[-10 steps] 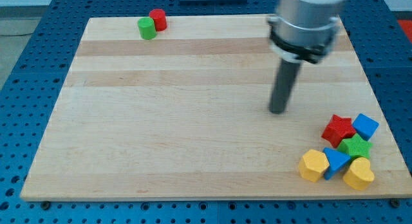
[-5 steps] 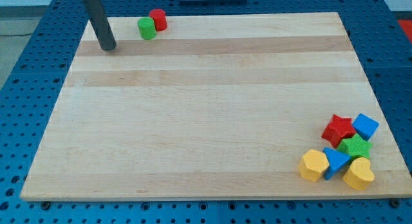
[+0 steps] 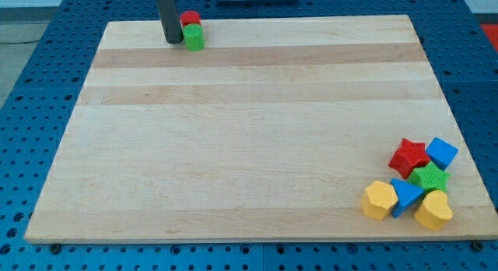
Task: Push the green circle into a group of blocks
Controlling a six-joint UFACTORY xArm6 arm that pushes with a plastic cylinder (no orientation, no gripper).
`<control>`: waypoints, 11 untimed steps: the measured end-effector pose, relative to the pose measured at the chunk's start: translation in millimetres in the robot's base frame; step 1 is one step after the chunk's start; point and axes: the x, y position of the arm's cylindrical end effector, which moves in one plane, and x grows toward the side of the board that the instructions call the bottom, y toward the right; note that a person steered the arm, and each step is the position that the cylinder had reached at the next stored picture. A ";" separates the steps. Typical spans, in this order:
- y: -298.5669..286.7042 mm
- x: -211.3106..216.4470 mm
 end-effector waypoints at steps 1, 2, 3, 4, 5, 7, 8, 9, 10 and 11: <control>-6.6 -13.2; 16.6 -10.1; 50.4 -2.7; 85.5 6.7; 109.5 24.7; 135.1 87.1; 152.8 109.3; 154.1 88.2; 170.6 80.6; 189.5 95.8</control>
